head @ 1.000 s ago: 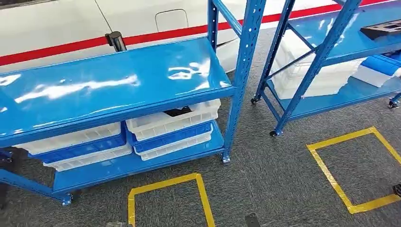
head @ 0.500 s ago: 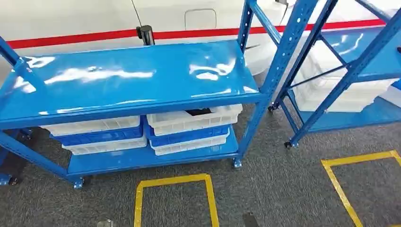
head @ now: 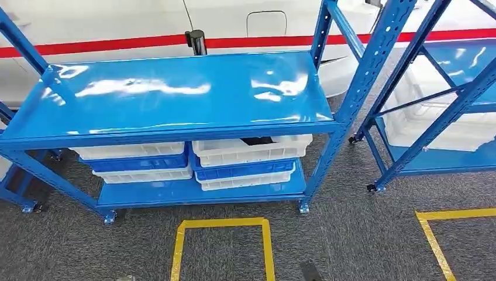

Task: Take the parts from the cabinet and place them on the table.

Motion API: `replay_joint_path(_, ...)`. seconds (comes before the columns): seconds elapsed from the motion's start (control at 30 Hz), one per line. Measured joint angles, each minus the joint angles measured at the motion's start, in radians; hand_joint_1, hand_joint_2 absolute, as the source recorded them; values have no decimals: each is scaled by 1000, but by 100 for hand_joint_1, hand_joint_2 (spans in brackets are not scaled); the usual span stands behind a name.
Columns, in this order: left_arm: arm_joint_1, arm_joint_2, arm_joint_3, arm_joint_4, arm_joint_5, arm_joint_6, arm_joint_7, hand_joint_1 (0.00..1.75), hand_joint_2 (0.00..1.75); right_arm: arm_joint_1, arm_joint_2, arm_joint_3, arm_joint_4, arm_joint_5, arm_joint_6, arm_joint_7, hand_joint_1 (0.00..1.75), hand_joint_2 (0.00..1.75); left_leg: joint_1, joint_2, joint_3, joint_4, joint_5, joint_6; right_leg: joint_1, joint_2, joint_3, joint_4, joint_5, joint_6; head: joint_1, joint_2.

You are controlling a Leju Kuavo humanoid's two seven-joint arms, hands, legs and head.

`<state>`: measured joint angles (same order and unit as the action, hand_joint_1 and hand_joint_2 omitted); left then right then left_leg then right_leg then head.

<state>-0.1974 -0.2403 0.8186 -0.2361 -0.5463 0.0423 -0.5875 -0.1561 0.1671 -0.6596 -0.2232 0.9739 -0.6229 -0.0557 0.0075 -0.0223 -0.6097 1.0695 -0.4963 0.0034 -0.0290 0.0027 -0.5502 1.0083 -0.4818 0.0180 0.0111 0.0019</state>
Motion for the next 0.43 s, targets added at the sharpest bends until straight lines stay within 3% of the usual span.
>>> replay_joint_path(0.07, 1, 1, 1, 0, 2, -1, -3, 0, 0, 2, 0, 2, 0, 6, 0, 0, 0, 0, 4, 10, -80, 161, -80, -8, 3, -9, 0, 0, -2, -8, 0, 0)
replay_joint_path(0.1, 4, 1, 2, 0, 2, -3, -5, 0, 0, 2, -1, 3, 0, 6, 0, 0, 0, 0, 4, 13, -120, 237, -104, -11, 4, -12, -1, 0, -2, -8, 0, 0)
replay_joint_path(0.13, 7, 1, 2, 0, 2, -6, -7, 0, 0, 1, -2, 4, 0, 6, 0, 0, 0, 0, 5, 14, -133, 255, -97, -11, 5, -14, 0, 0, -3, -8, 0, 0)
replay_joint_path(0.17, 8, 2, 3, 0, 2, -6, -7, 0, 0, 1, -2, 4, 0, 6, 0, 0, 0, 0, 5, 15, -123, 228, -69, -9, 5, -16, 1, 0, -3, -8, 0, 0)
replay_joint_path(0.2, 8, 2, 3, 0, 2, -7, -7, 0, 0, 1, -2, 5, 0, 5, 0, 1, 0, 0, 5, 16, -90, 158, -26, -5, 5, -17, 4, 0, -4, -9, 0, 0)
replay_joint_path(0.23, 6, 2, 3, 0, 0, -7, -4, 0, 0, 0, -1, 5, 0, 5, 0, 2, 0, 0, 5, 20, -35, 52, 25, 1, 5, -17, 7, 0, -5, -9, 0, 0)
replay_joint_path(0.27, 4, 2, 3, 0, -1, -8, -1, 0, 0, -1, 0, 5, 0, 5, -1, 2, 0, 0, 3, 29, 8, -26, 52, 9, 6, -18, 10, 0, -7, -6, 0, 0)
replay_joint_path(0.3, 0, 2, 3, 0, -1, -10, 4, 0, 0, -1, 0, 5, 0, 5, -2, 2, 0, 0, -4, 36, 18, -49, 38, 10, 18, -18, 9, 3, -10, -1, 0, 0)
replay_joint_path(0.33, -2, 1, 3, 0, 0, -10, 5, 0, 175, -2, 0, 6, 0, 6, -2, 2, 0, 0, -5, 32, 16, -51, 41, 13, 17, -19, 7, 1, -11, 2, 2, 0)
replay_joint_path(0.37, -2, -1, 3, 0, 2, -10, 9, 0, 175, -2, -2, 7, 0, 9, -2, 3, 0, 0, -3, 31, 17, -54, 45, 2, 30, -20, 2, 5, -19, -5, 2, 0)
replay_joint_path(0.43, -2, -1, 5, 0, 6, -9, 11, 0, 175, -4, -2, 13, 0, 16, -2, 8, 0, 0, -14, 28, 18, -53, 45, 7, 25, -21, 8, 4, -16, 1, 2, 0)
